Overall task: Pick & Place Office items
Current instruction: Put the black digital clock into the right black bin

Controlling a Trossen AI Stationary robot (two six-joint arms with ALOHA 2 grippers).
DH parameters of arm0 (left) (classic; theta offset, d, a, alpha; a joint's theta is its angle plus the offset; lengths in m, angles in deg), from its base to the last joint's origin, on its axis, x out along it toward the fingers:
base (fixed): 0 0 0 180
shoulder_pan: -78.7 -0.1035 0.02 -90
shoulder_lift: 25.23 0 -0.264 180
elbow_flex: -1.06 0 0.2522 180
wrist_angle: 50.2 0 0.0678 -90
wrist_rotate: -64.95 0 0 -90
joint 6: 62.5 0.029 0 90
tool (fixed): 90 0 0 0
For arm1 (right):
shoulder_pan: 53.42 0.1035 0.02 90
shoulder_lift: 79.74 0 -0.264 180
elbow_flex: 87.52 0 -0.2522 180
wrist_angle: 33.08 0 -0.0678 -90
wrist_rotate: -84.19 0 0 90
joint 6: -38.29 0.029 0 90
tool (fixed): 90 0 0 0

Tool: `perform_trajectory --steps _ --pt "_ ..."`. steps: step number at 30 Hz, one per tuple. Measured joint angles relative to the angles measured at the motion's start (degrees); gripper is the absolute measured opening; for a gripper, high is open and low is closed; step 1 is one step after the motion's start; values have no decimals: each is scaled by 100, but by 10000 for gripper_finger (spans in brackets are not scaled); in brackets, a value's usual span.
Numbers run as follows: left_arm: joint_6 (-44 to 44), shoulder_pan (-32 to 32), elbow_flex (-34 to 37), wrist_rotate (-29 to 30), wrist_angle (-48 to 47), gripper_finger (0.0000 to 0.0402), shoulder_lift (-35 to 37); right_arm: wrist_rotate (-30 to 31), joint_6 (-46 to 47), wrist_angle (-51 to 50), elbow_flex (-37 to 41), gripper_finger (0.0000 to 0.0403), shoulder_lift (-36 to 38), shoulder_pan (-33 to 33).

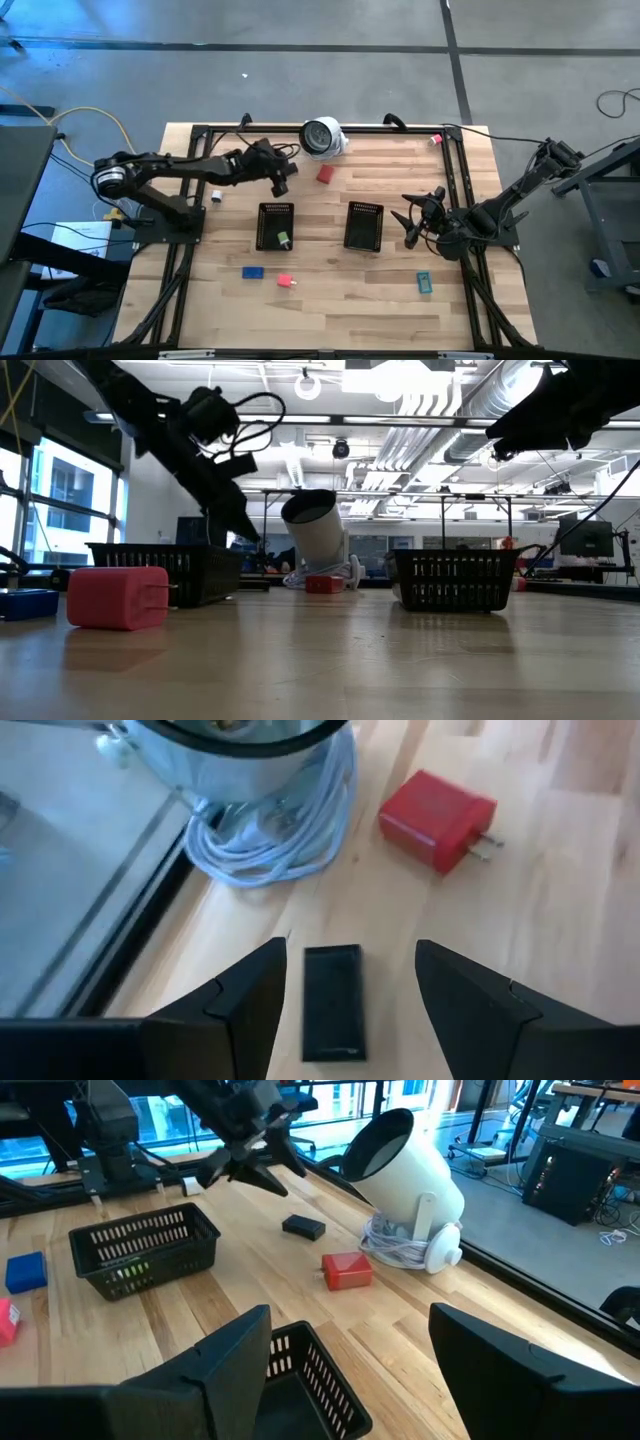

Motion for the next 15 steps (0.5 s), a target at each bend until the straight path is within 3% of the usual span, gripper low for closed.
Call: perform_trajectory --steps 7,15 --pt "262 -246 -2 121 -62 214 -218 -2 17 13 0 260 -1 2" --pt "345 -648 -4 -649 -40 214 -638 0 17 34 0 260 -2 0"
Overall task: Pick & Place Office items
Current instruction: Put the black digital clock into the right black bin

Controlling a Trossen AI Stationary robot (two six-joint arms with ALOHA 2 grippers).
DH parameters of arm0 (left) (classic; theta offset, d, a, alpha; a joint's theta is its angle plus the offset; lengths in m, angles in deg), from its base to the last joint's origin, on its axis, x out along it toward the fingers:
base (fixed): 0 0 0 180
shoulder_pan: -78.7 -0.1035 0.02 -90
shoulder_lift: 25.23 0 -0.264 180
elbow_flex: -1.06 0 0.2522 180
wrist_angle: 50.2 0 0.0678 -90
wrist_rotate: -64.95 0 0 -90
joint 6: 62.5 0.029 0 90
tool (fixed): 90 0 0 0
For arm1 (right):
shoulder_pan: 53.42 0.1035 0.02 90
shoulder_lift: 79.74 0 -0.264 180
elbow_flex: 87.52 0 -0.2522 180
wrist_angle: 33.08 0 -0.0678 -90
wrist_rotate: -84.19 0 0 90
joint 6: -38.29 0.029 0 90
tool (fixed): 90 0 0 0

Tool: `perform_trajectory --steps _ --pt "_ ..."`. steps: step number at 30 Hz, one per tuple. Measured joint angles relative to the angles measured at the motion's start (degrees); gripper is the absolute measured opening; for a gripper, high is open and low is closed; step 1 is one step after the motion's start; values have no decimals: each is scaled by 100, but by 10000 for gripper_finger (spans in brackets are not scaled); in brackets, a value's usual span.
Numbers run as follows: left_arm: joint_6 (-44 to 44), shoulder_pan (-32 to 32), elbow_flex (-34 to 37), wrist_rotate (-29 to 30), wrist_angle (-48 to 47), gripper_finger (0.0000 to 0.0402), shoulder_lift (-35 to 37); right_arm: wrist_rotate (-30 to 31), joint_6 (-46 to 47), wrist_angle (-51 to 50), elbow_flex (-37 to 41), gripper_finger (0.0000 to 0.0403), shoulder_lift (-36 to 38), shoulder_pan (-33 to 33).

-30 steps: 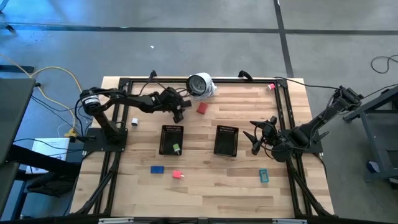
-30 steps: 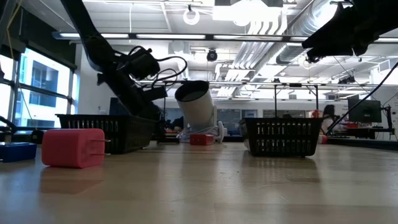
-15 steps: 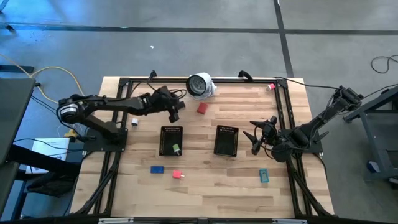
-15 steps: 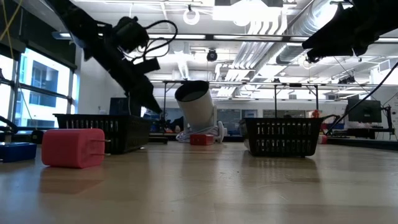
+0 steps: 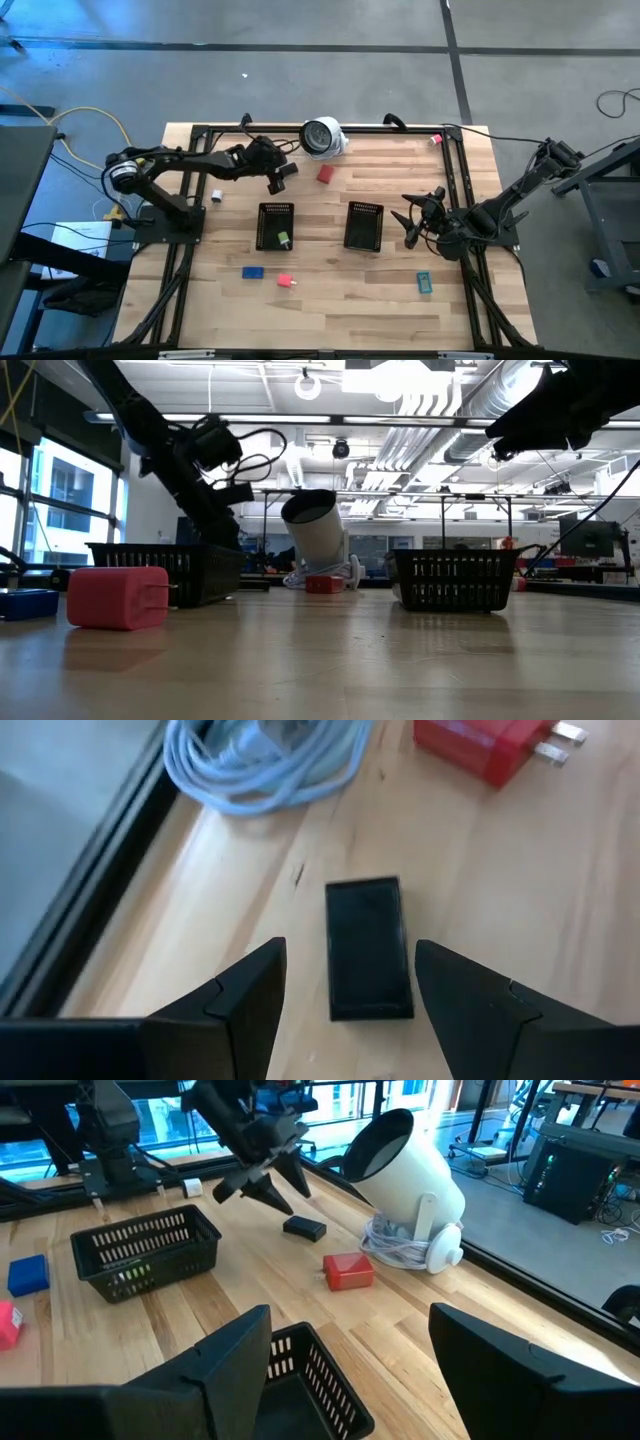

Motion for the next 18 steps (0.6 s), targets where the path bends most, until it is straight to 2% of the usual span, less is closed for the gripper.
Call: perform_trajectory --steps 12,18 --pt "-117 -289 -13 -997 110 214 -179 2 0 -8 0 260 0 2" --pt "-217 -298 -13 -1008 105 214 -179 2 0 -9 0 260 0 0"
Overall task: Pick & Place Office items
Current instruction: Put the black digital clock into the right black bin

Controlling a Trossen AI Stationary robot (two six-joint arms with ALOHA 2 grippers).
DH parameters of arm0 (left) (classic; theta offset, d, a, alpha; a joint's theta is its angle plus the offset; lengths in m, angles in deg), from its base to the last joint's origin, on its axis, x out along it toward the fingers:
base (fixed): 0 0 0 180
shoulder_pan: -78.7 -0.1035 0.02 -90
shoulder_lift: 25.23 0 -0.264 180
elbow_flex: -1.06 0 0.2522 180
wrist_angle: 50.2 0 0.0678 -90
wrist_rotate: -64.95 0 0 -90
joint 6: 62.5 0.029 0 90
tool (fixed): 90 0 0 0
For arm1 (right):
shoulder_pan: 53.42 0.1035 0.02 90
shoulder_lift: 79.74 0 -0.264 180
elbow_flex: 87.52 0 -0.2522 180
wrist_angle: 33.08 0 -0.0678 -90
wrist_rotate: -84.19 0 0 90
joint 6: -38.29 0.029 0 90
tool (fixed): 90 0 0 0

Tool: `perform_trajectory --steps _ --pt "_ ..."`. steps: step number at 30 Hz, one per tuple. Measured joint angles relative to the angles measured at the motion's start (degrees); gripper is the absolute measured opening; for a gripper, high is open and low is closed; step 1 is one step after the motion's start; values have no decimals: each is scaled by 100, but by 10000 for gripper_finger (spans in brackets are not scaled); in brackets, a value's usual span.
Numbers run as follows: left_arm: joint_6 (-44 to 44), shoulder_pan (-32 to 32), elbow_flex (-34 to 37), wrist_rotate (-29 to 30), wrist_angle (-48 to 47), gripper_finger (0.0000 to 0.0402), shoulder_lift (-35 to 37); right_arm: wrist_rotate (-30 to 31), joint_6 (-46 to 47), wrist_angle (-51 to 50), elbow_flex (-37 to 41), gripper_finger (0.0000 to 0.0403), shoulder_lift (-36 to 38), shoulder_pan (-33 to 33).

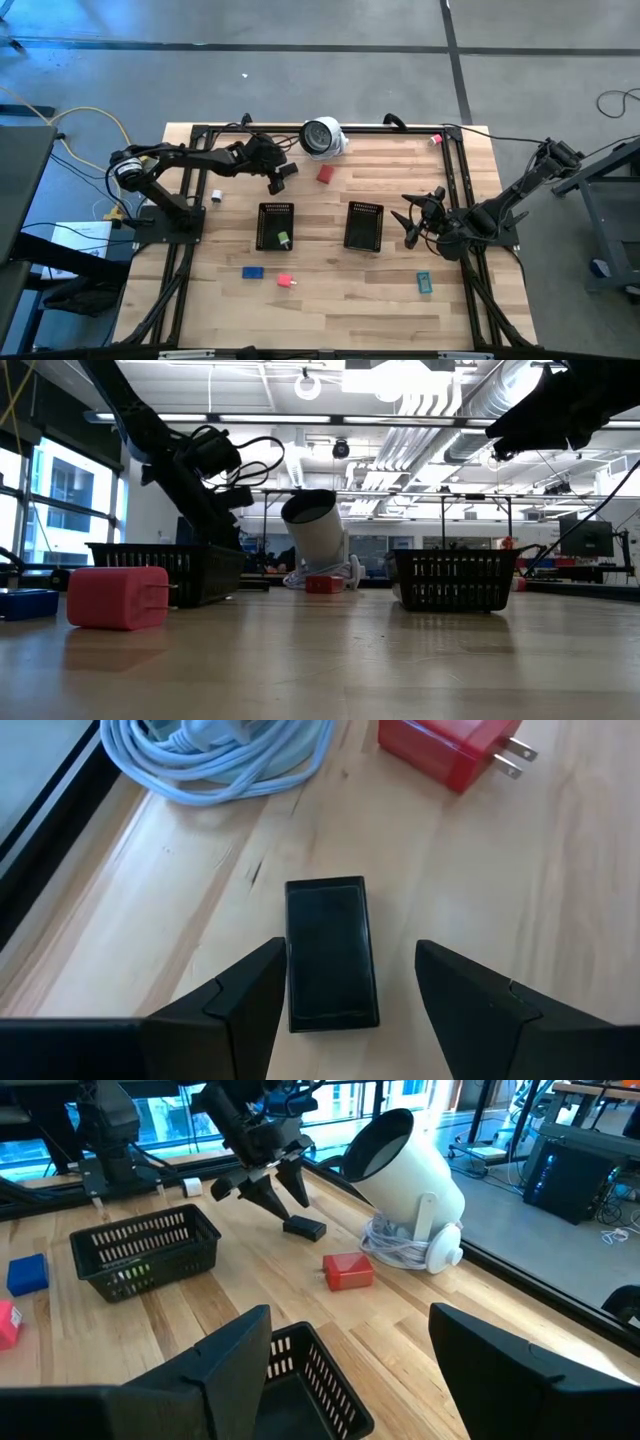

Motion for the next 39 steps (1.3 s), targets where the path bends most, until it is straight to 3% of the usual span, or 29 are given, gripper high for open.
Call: perform_trajectory --steps 15,39 --pt "-102 0 -7 295 -1 245 0 0 0 0 0 260 0 0" --pt "-278 -233 -170 -389 3 245 -364 -2 107 -66 0 260 -4 2"
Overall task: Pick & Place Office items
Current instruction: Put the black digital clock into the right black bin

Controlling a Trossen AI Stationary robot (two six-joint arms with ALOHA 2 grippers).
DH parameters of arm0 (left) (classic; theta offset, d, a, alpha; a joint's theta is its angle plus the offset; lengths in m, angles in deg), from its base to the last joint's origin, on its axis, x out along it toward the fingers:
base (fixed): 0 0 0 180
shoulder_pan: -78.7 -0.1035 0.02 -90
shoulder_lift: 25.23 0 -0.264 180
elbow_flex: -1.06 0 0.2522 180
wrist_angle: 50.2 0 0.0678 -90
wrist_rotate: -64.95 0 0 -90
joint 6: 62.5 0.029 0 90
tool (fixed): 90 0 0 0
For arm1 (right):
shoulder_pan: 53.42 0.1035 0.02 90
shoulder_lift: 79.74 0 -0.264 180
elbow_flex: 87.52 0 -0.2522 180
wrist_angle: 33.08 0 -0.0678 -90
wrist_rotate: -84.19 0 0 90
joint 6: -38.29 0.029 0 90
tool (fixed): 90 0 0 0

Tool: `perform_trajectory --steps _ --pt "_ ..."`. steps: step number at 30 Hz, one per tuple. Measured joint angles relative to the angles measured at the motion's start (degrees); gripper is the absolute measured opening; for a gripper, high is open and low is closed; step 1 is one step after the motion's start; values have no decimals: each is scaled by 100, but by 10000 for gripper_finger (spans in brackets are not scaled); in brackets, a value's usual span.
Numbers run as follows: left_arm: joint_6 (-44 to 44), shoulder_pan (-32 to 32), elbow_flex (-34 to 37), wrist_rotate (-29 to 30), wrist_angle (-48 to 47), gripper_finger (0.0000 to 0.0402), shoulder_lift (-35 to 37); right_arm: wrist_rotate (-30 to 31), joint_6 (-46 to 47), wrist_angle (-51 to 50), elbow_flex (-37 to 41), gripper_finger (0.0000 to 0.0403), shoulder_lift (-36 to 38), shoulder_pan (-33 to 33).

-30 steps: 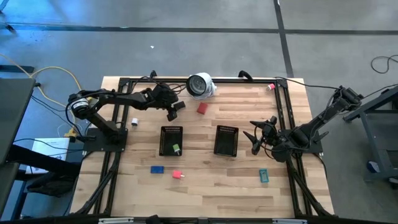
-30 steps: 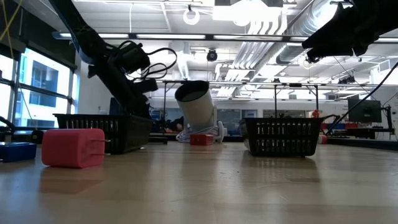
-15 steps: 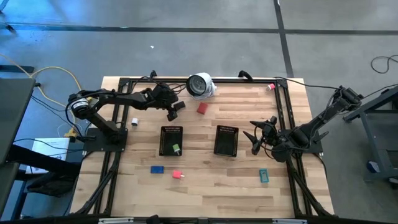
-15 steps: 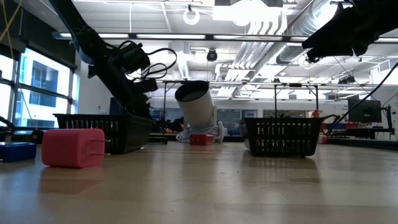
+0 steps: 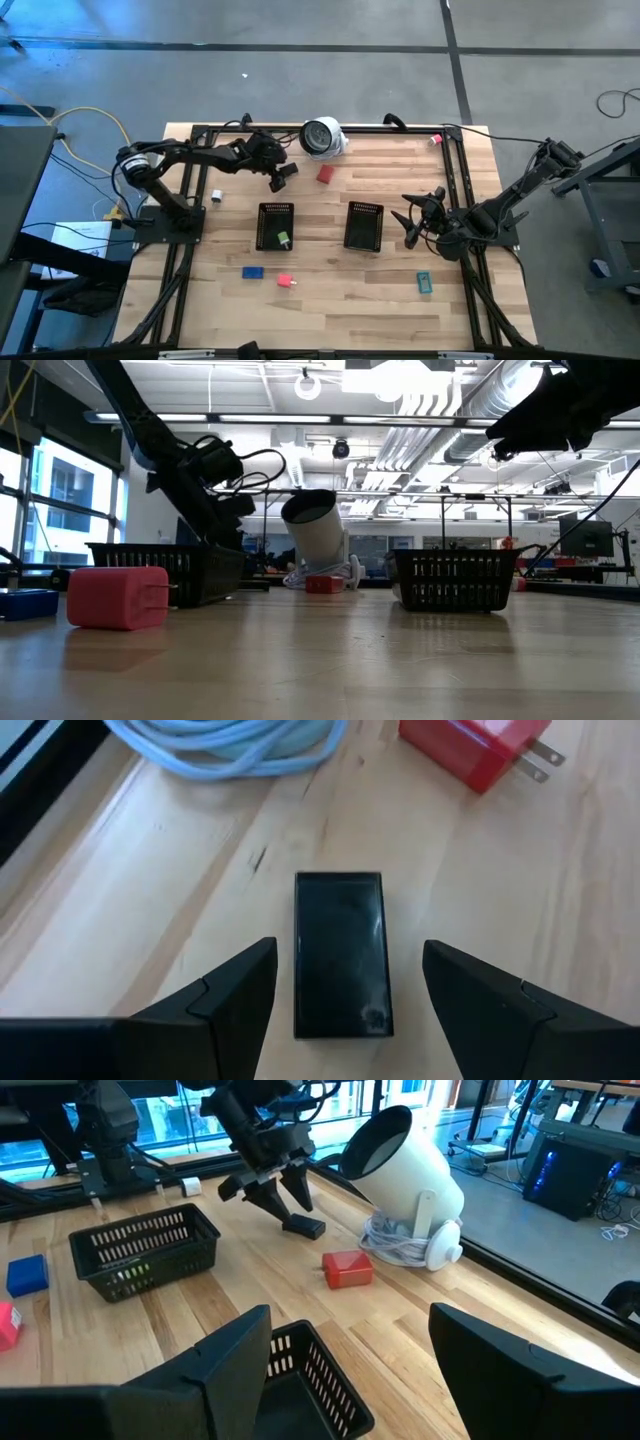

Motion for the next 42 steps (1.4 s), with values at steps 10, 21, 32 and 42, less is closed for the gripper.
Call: perform_trajectory --steps 10,21,32,42 --pt "54 71 -134 24 -69 245 -390 -21 1 -19 0 260 -4 0" --pt "105 80 -154 157 -111 221 -544 -22 189 -110 13 260 -4 -1" --pt "4 91 -154 231 -133 149 -543 -14 295 912 771 260 -7 0" --pt "67 116 -117 582 -300 149 -250 -18 275 1211 916 260 -4 0"
